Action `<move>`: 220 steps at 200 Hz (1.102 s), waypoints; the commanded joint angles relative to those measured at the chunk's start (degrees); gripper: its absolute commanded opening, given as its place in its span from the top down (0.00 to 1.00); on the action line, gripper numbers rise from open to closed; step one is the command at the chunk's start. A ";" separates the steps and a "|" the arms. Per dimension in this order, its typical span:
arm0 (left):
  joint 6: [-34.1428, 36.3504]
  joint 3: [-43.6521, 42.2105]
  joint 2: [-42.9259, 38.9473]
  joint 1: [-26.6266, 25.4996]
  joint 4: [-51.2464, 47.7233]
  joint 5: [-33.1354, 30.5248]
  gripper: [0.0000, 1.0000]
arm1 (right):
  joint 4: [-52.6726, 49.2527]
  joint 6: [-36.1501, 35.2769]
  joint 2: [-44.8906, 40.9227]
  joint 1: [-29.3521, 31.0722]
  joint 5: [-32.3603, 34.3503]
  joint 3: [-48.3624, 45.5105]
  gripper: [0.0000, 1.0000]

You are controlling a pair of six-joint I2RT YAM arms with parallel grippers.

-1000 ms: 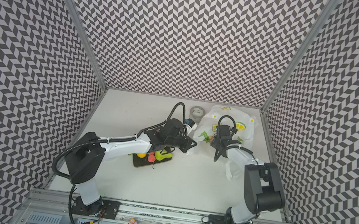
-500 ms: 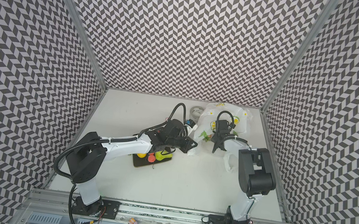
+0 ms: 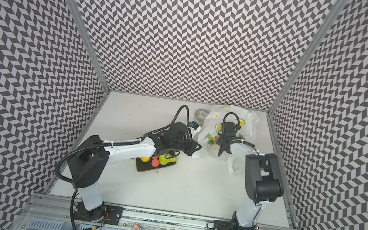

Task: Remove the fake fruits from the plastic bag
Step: 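Push the right gripper deep into the bag toward the red fruits, then close the right gripper on a red fruit and pull it out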

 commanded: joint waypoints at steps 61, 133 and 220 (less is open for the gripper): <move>-1.39 6.97 4.99 3.56 -0.15 -0.52 1.00 | 0.28 -4.69 -23.11 0.92 -13.66 -14.05 0.52; -1.66 7.15 6.47 4.20 0.29 0.01 1.00 | -6.56 -10.85 -36.83 2.92 -24.37 -17.71 0.52; -3.38 5.01 -0.18 4.00 0.56 -3.82 0.44 | -20.20 -11.92 -45.55 5.78 -23.80 -5.99 0.51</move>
